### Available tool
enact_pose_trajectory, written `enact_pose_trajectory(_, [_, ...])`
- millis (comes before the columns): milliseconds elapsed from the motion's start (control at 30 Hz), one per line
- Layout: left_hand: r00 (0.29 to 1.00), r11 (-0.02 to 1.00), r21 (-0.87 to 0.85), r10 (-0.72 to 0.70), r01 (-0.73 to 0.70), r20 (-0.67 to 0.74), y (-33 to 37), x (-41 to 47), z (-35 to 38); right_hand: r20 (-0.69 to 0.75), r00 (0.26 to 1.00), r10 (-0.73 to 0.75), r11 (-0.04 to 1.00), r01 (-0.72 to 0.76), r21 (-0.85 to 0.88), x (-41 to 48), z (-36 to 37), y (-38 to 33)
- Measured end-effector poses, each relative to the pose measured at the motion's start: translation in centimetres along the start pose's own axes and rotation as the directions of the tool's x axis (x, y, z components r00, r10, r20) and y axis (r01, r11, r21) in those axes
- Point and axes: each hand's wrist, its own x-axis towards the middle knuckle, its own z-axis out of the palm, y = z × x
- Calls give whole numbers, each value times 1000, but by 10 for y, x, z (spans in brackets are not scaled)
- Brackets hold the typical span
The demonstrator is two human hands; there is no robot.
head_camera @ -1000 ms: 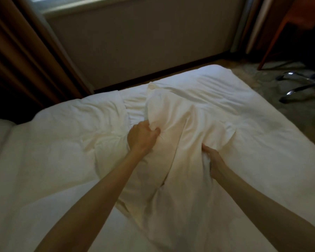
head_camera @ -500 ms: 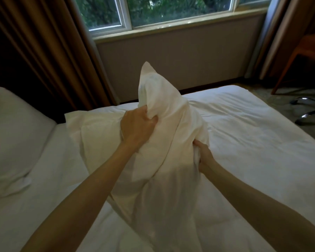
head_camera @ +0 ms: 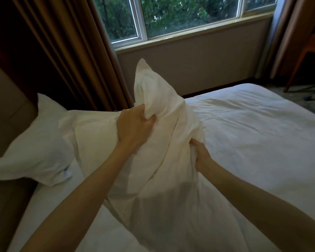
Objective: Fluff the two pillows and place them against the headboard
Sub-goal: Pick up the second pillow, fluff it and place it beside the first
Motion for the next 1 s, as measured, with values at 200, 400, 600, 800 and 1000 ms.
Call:
enact_pose_trajectory(200, [999, 999, 36, -28, 30, -42, -13, -14, -12, 31, 999, 34, 997, -32, -76, -4, 12, 18])
enact_pose_trajectory(400, [997, 997, 50, -65, 67, -45, -18, -16, -12, 87, 994, 62, 995, -54, -88, 9, 20, 24])
enact_pose_trajectory(600, [993, 991, 89, -92, 98, -76, -27, -11, -14, 119, 990, 79, 990, -65, -123, 25, 36, 24])
enact_pose_trajectory(800, [992, 991, 90, -95, 102, -81, -52, -12, -26, 134, 989, 68, 982, -43, -185, 27, 61, 34])
enact_pose_trajectory(1000, [988, 985, 104, -129, 138, -88, -114, -20, -54, 168, 980, 108, 971, -67, -231, 22, 112, 77])
